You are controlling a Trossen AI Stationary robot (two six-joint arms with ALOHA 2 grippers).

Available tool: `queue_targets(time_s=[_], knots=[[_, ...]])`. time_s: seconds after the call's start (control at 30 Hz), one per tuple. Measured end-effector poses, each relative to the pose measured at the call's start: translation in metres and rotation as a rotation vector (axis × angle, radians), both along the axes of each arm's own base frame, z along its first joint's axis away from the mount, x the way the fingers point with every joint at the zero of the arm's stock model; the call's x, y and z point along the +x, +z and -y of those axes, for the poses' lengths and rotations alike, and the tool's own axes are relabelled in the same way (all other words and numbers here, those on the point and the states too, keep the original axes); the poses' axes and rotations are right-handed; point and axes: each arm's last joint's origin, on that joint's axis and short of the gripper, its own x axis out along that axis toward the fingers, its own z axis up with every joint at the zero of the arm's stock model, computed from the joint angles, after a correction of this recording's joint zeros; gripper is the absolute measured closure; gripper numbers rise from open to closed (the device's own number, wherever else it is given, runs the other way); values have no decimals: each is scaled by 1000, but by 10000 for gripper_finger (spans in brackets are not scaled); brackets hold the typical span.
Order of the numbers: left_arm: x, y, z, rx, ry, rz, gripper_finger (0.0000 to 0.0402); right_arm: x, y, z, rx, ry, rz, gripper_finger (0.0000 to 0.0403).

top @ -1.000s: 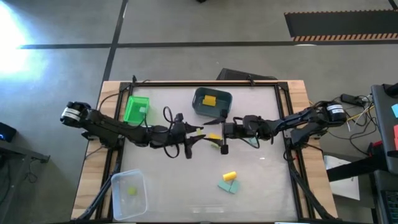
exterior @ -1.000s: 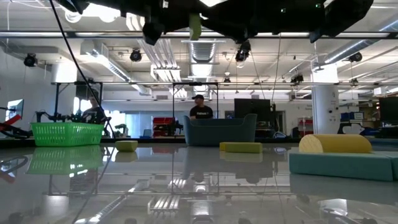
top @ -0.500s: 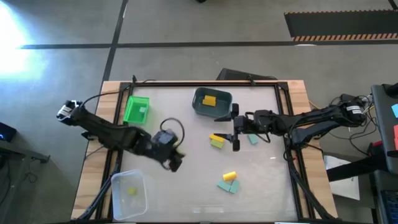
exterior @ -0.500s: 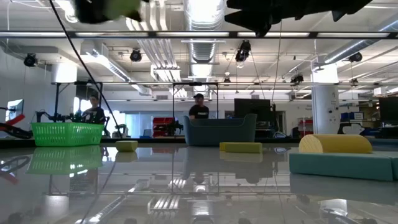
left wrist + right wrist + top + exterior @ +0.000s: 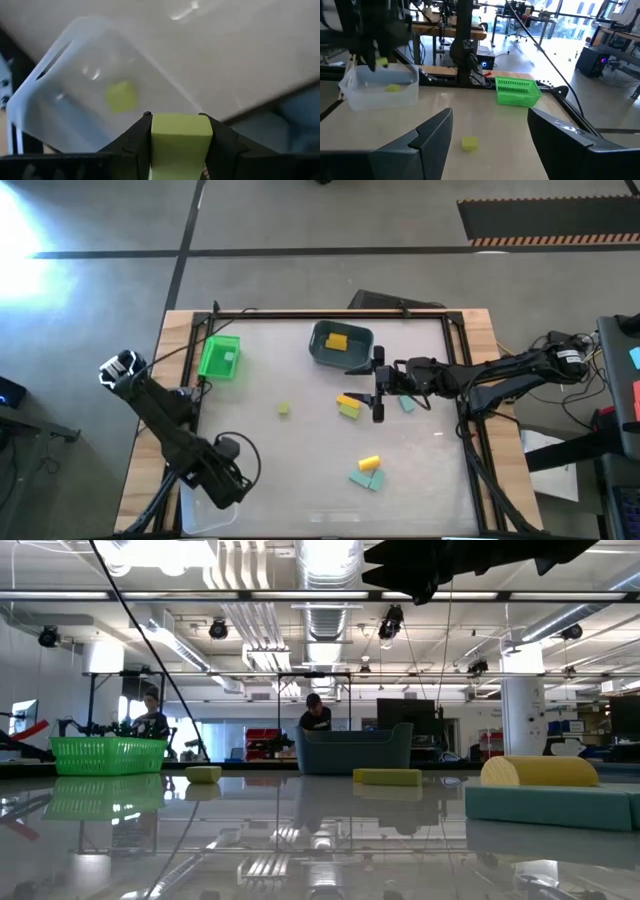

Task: Sort & place blocks by color
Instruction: Put the green block into the transparent bin

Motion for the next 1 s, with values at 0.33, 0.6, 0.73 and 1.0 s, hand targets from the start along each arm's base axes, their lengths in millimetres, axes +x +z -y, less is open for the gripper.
queue_targets(time_s=[0.33,0.6,0.73,1.0], knots=[[-5,-47,3,66,32,-203,284,4,-6,1,-1,-24,-26,155],[-7,-52,5,55,2,-244,202,1,-10,1,36,-32,-78,155],[-7,-48,5,43,-20,-230,190,-1,-13,1,65,-39,-131,158],[-1,-33,9,44,-46,-125,187,0,-7,4,49,-140,-131,161]])
